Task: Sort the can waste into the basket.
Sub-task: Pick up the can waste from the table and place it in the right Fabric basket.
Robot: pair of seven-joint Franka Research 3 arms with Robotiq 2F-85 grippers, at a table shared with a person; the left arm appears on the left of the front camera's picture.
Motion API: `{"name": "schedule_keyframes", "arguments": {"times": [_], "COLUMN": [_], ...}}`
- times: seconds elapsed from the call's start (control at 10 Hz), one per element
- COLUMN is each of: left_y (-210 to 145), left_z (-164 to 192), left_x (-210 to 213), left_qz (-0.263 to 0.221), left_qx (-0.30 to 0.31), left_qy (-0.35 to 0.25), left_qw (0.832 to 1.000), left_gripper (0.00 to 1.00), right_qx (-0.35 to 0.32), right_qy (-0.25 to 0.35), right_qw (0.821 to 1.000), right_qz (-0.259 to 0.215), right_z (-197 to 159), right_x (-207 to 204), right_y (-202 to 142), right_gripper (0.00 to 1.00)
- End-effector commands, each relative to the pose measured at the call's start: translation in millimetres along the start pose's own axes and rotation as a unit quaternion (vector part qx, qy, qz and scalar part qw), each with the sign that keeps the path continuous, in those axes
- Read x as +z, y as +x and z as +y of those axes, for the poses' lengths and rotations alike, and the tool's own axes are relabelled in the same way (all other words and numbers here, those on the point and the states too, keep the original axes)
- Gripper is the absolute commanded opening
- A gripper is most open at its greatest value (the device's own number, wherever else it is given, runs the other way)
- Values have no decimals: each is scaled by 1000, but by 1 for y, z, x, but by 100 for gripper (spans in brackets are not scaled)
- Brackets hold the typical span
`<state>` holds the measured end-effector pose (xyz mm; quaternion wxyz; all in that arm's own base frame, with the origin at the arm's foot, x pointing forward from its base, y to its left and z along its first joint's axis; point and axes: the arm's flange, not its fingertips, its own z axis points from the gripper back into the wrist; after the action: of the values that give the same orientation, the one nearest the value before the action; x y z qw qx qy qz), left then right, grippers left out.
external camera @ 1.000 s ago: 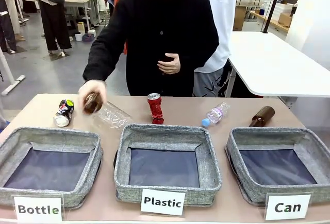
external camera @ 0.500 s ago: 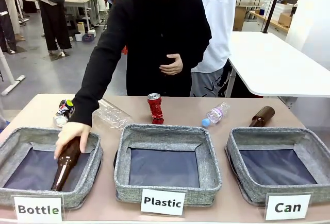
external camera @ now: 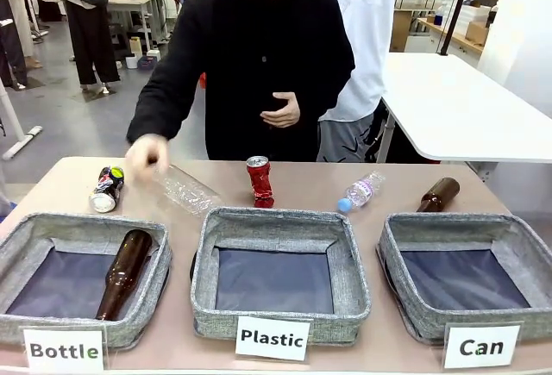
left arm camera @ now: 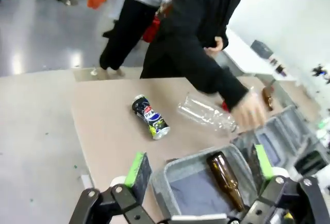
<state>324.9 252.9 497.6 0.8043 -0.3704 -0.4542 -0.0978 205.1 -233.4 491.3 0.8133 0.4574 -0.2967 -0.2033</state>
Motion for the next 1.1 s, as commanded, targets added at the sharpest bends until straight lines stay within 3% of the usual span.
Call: {"name": "schedule_keyframes", "arguments": {"times": [0.0, 0.1, 0.3, 0.4, 0.6, 0.8, 1.0], "left_y": [5, 13, 20, 23, 30, 26, -1], "left_z": [-22, -22, -16, -23, -36, -43, -47], "left_x": [-44, -58, -60, -93, -195, -280, -342], "left_qz": [54, 73, 59, 94, 130, 180, 194], "left_qx": [-5, -10, 4, -27, -143, -239, -286], "left_qy": [19, 23, 10, 9, 33, -35, -116], "left_qw": [998, 997, 998, 995, 981, 954, 931], "left_gripper": [100, 100, 100, 100, 100, 100, 100], "right_qx": [12, 12, 12, 12, 12, 12, 12], "right_qy": [11, 11, 11, 11, 11, 11, 11], "right_qw": [1000, 1000, 1000, 1000, 1000, 1000, 1000], "right_qz": [-5, -5, -5, -5, -5, -5, -5], "right_z": [0, 0, 0, 0, 0, 0, 0], "right_x": [1, 1, 1, 1, 1, 1, 1], "right_y": [2, 2, 2, 2, 2, 2, 2], "right_gripper": [100, 100, 100, 100, 100, 100, 100]}}
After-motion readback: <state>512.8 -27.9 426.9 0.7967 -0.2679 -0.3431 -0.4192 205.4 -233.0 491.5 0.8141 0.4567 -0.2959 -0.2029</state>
